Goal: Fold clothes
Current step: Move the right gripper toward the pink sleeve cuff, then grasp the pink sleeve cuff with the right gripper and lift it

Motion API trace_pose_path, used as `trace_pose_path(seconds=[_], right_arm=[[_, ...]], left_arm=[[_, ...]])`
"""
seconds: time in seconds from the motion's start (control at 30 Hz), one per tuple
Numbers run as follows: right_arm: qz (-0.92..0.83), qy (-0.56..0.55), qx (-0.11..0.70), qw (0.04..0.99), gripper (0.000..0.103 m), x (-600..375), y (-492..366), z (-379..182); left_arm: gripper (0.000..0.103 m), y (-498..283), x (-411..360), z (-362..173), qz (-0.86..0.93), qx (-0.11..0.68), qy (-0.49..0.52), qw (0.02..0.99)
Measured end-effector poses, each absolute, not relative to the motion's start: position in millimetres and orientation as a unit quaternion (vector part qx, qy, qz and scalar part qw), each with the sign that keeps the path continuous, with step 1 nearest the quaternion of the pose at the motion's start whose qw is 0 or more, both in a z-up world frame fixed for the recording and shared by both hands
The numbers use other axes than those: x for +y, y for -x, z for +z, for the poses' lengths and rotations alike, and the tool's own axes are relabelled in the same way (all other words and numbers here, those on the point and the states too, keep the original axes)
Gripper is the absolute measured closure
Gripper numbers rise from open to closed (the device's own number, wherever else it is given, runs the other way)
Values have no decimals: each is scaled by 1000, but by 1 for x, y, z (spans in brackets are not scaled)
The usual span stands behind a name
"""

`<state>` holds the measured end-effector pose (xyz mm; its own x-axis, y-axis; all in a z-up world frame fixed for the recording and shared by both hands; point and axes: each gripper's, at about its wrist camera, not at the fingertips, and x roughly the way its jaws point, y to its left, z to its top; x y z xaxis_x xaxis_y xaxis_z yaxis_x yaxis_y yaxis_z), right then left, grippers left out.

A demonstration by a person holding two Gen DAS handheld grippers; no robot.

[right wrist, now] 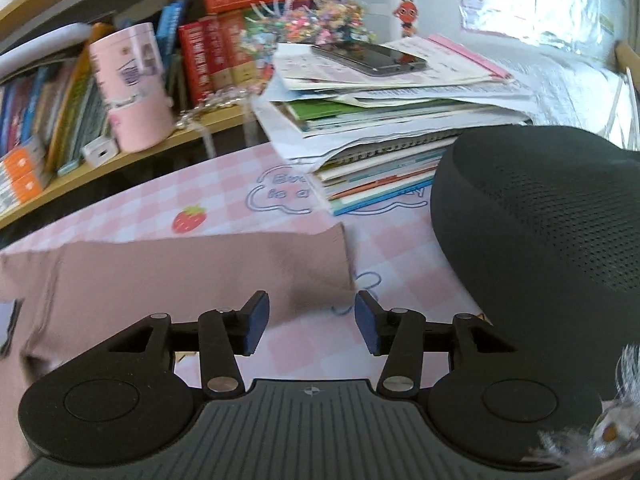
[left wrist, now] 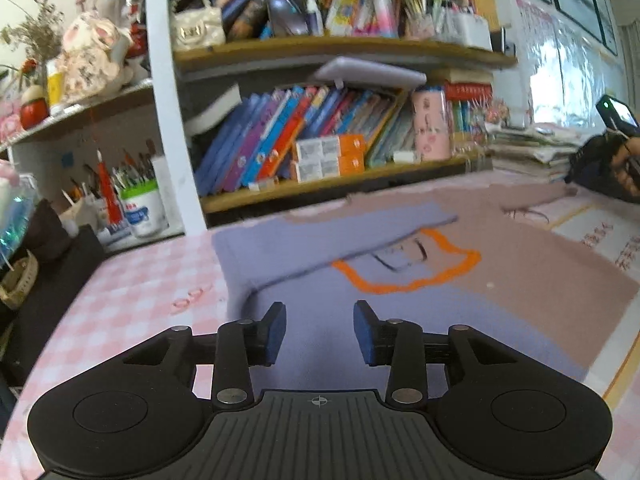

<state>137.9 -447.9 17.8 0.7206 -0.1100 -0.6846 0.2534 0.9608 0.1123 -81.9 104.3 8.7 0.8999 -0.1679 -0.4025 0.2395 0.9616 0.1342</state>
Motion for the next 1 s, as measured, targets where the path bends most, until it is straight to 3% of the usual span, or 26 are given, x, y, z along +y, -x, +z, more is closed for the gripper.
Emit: trace_pose_path(seconds=[0.23, 0.47, 0.87, 1.0], right_arm=[[-117, -104, 370, 916, 51, -456, -155, 7], [-126, -132, 376, 908, 51, -463, -163, 0], [-132, -160, 369, 906, 53, -463, -168, -1], [-129, -133, 374, 909, 60, -455, -169, -1]], left_arm=[[64, 78, 110, 3, -108, 204, -76, 970], [43, 77, 103, 3, -111, 208, -93, 967], [42, 78, 103, 4, -100, 208, -97, 968], [42, 77, 100, 4, -103, 210, -106, 966]])
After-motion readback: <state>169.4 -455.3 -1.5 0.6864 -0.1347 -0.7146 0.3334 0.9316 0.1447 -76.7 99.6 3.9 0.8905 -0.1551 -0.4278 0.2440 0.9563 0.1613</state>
